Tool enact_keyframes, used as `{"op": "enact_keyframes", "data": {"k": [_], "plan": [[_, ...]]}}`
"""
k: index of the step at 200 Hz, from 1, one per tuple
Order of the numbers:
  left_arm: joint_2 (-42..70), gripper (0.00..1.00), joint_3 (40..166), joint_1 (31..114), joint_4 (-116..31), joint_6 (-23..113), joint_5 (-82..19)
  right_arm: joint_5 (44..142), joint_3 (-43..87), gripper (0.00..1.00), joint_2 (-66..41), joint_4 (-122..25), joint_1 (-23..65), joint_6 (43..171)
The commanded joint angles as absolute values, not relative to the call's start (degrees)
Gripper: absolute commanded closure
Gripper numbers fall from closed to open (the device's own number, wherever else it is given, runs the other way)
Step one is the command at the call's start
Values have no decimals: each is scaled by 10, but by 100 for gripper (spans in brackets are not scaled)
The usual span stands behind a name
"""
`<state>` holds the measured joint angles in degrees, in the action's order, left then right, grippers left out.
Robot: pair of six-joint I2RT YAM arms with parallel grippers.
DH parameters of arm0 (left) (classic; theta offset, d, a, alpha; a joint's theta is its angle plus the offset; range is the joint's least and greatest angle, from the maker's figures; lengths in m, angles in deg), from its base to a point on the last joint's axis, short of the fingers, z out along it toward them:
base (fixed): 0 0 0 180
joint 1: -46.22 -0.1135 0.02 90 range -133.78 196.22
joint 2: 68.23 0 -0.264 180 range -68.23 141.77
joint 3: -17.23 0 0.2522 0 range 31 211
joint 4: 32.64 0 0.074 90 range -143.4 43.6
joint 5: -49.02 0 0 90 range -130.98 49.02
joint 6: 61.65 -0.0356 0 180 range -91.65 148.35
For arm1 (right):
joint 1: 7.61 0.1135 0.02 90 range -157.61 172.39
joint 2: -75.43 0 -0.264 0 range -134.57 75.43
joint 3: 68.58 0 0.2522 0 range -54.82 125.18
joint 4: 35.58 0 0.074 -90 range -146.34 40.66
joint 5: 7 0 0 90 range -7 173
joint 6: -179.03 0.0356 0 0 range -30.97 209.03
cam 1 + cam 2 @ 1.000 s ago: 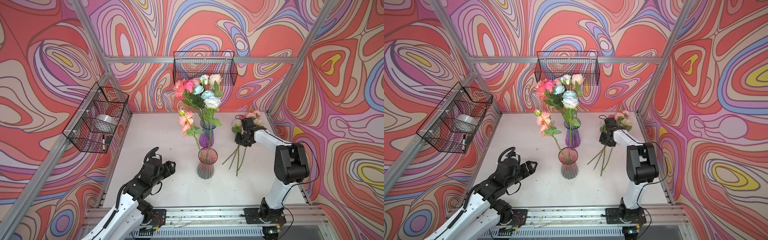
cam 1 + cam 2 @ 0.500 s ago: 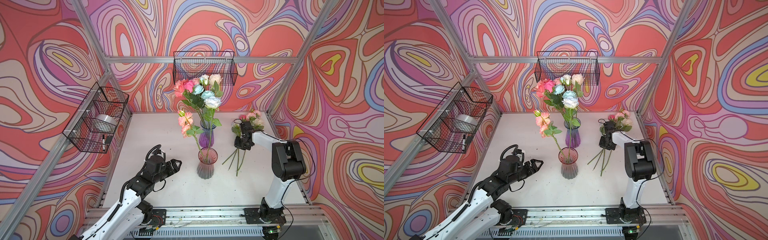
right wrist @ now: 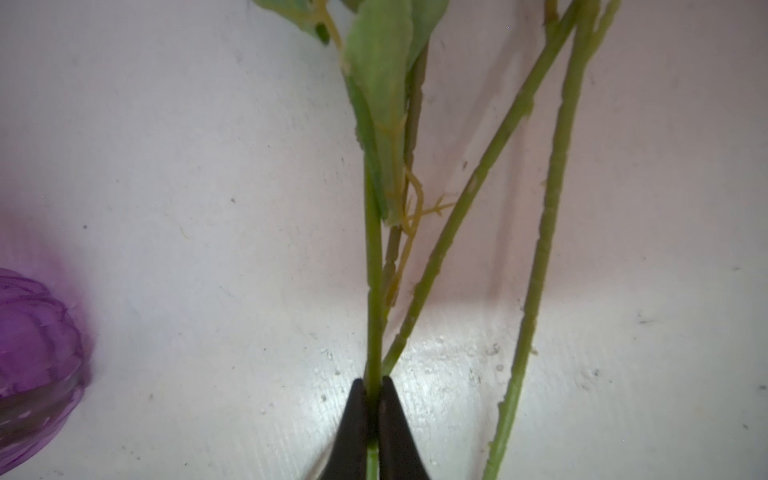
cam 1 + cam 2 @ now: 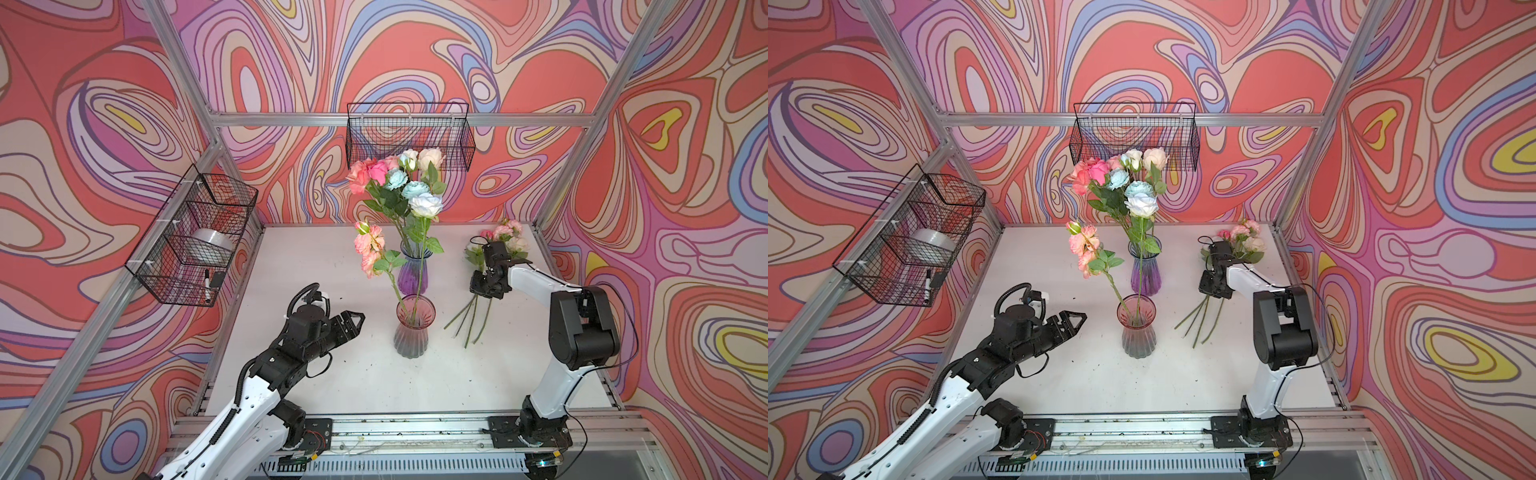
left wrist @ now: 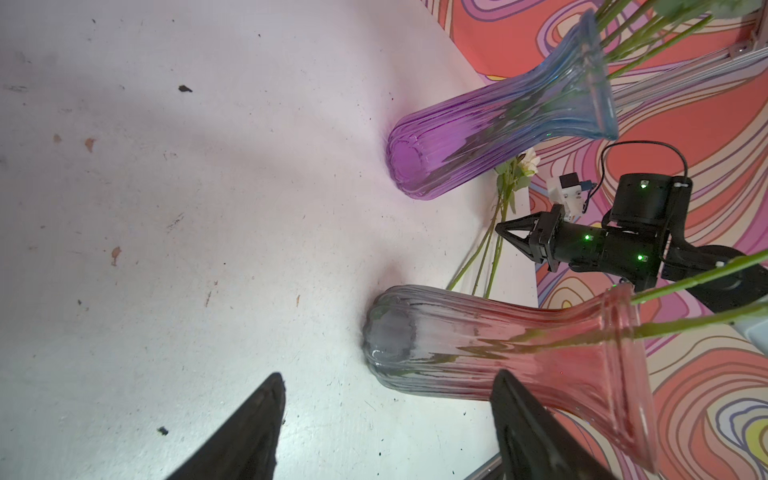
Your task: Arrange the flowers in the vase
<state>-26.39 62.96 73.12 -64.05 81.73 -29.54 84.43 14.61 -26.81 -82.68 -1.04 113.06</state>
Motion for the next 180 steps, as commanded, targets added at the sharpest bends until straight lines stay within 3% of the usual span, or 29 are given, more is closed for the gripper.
{"op": "enact_keyframes", "data": {"k": [1,54,125,180], "plan": [[-255,21,651,727,-640,809,-289,854,148,99,-229,-837,-9,1127],[-249,21,686,727,-644,784,-280,882,136,100,-162,-832,-9,1125],[-284,22,744,727,-586,700,-201,909,85,100,35,-755,-2,1140],[-295,32,775,732,-549,672,-139,940,54,100,162,-690,29,1159]]}}
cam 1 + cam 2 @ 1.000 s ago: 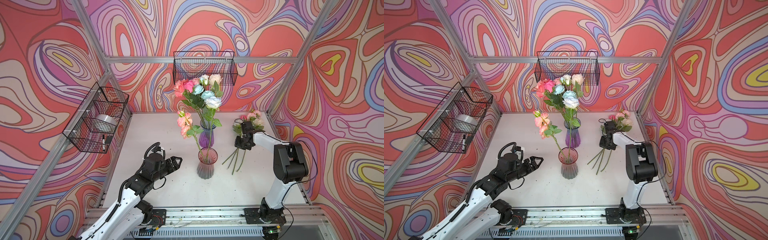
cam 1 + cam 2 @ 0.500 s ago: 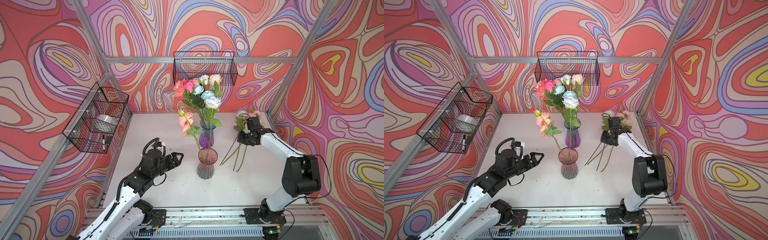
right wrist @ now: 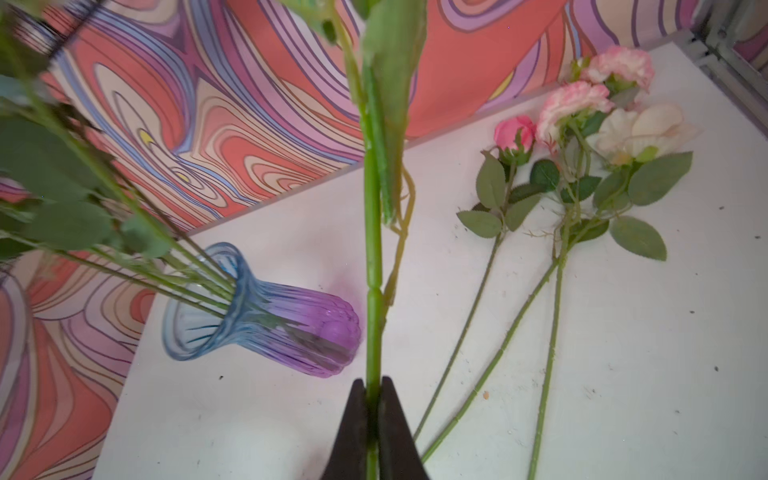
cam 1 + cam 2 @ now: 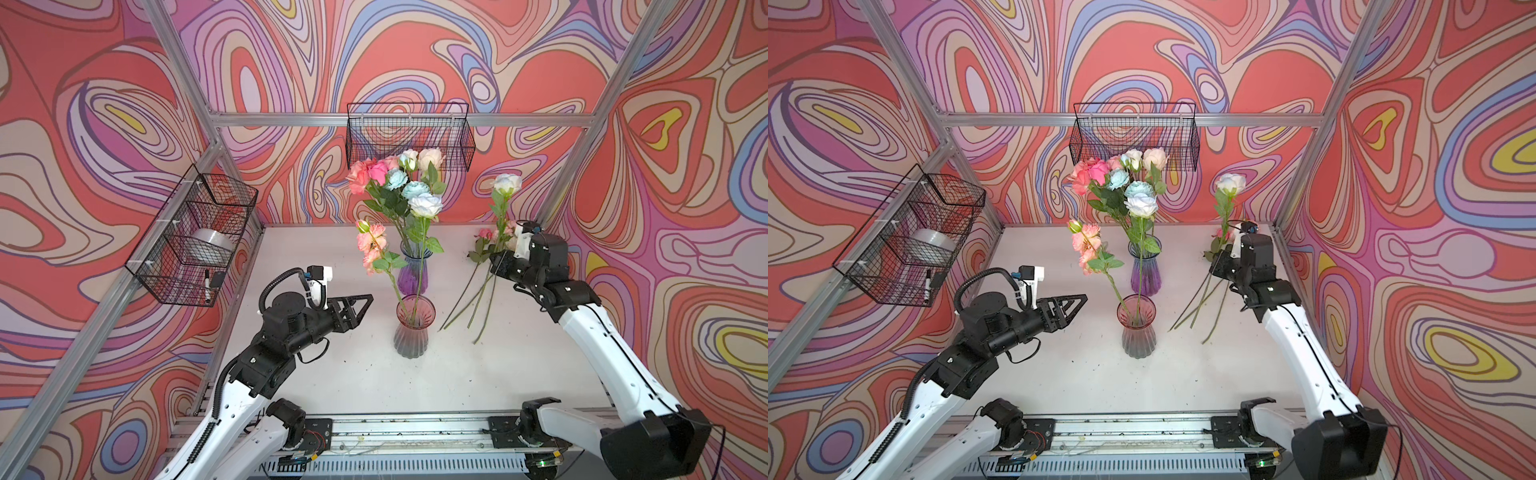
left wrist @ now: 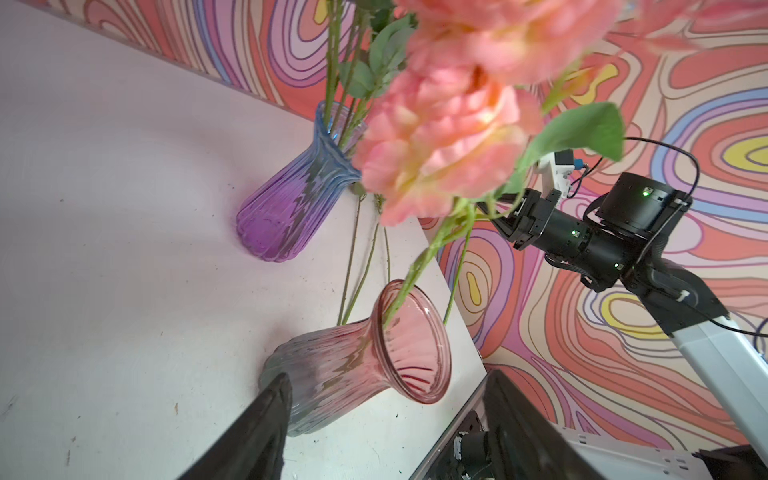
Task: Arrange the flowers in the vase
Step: 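Lift the white rose high with the right gripper while the left gripper reaches toward it, then close the left gripper on the white rose stem below the right gripper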
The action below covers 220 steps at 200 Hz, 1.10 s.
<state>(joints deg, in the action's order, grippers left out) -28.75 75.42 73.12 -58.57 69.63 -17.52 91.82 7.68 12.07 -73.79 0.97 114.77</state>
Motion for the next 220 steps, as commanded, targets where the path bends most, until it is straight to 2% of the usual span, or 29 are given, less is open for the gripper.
{"op": "enact_keyframes", "data": {"k": [1,39,83,126,220], "plan": [[-295,32,775,732,-548,672,-139,941,53,100,165,-688,29,1159],[-303,34,817,772,-571,622,-167,961,41,100,224,-633,68,1168],[-247,39,899,918,-631,539,-269,993,54,100,253,-613,92,1167],[-125,42,999,1036,-645,476,-349,1052,46,100,278,-585,98,1193],[107,46,1170,1077,-588,495,-394,1124,1,100,337,-556,101,1221]]}}
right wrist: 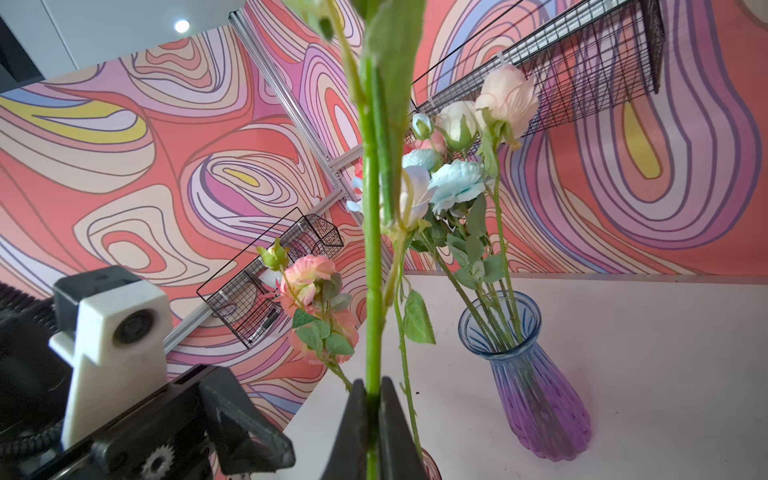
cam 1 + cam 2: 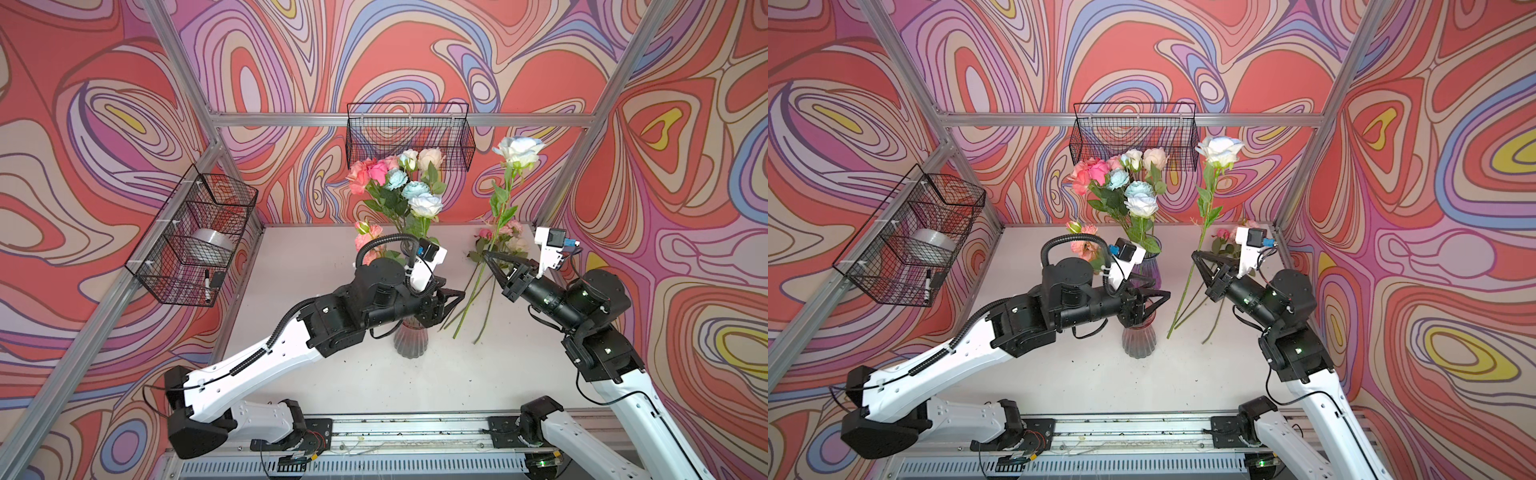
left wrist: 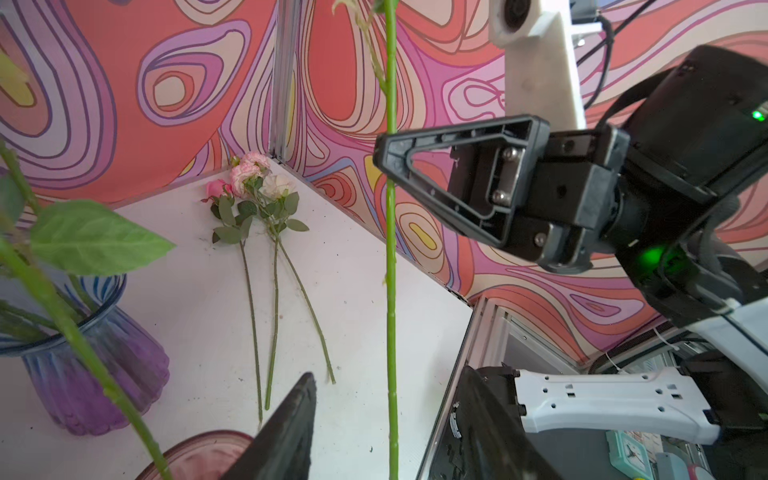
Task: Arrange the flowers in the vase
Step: 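Close the left gripper on the white rose stem below the right gripper, then open the right gripper off the stem while the left gripper holds the white rose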
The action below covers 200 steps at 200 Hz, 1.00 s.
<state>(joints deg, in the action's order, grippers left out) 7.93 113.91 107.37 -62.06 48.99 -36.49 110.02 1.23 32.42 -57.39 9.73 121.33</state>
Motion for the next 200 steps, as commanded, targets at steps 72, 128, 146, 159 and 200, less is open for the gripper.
{"op": "enact_keyframes", "data": {"k": [72,128,146,159,200], "plan": [[195,63,1232,1077,-570,514,-362,1132,-14,100,348,-547,101,1221],[201,99,1229,1077,-560,518,-377,1141,-19,100,350,-540,101,1223],[199,100,1228,1077,-561,518,-386,1142,-19,97,350,-535,101,1229],[194,100,1225,1077,-561,520,-400,1135,-13,80,350,-542,102,1226],[133,100,1164,1077,-506,476,-466,1074,-7,61,372,-568,101,1207]]}}
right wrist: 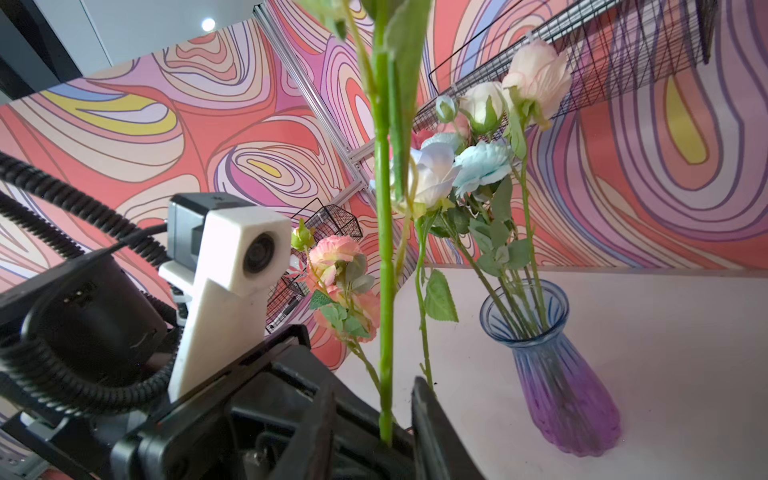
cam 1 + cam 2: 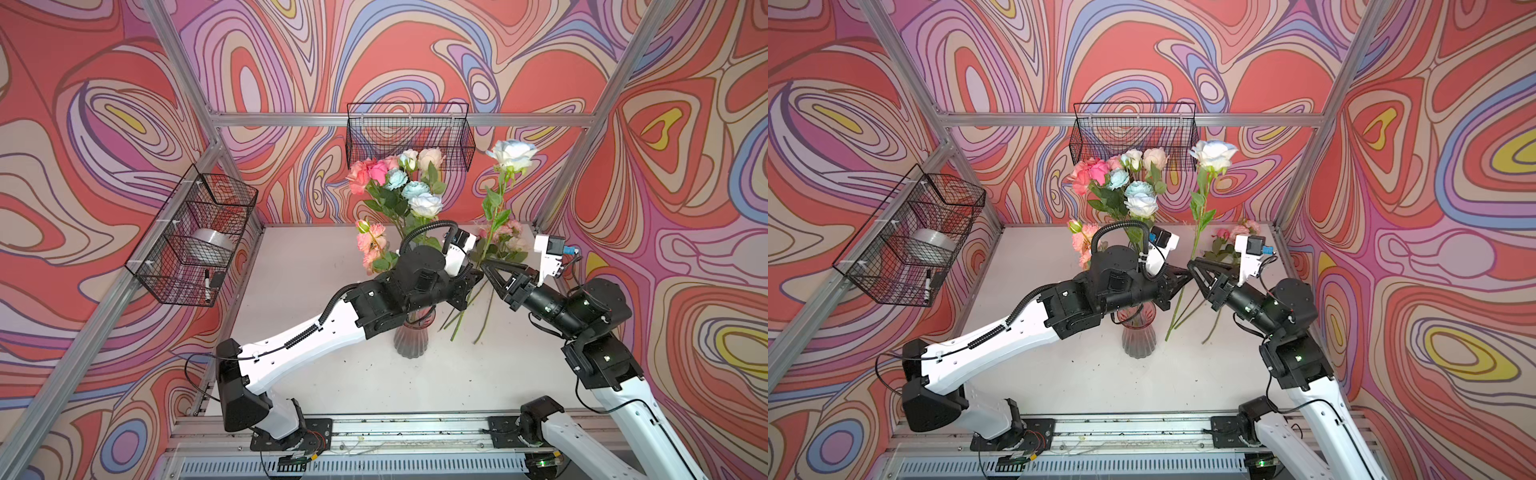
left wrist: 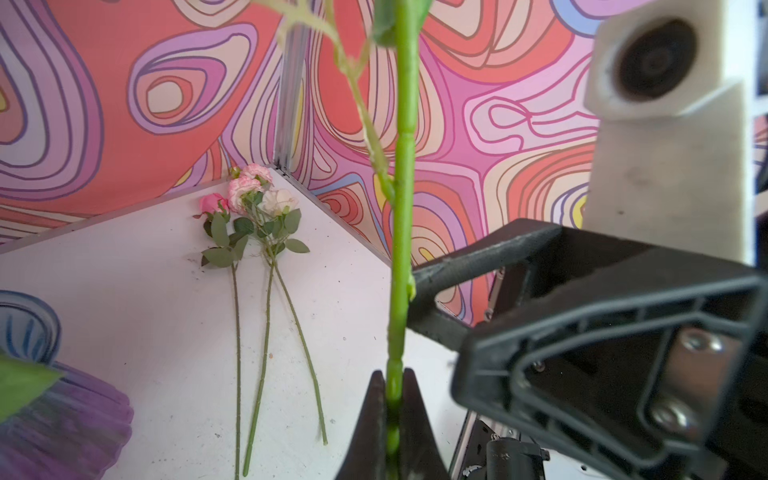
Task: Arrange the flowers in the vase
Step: 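Open the right gripper off the stem while the left gripper holds the white rose, then lower the white rose stem into the pink vase with the left gripper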
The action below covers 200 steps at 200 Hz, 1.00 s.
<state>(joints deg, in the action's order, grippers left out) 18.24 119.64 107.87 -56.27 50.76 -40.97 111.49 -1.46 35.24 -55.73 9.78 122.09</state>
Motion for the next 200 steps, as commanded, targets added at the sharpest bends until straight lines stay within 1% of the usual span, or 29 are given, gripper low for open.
{"op": "enact_keyframes", "data": {"k": [1,25,42,70,87,126,200], "plan": [[131,100,1163,1077,-505,474,-467,1073,-7,61,372,-568,102,1206],[98,100,1131,1077,-482,429,-502,1014,-15,60,383,-589,102,1200],[69,100,1070,1077,-414,392,-529,987,-26,60,387,-594,101,1198],[34,100,977,1077,-283,332,-573,978,-39,60,380,-593,101,1200],[33,100,948,1076,-225,301,-576,979,-41,60,371,-591,102,1201],[56,100,945,1073,-233,284,-598,985,-37,60,361,-590,101,1197],[46,100,876,1068,-298,384,-601,968,-48,61,361,-608,102,1185]]}}
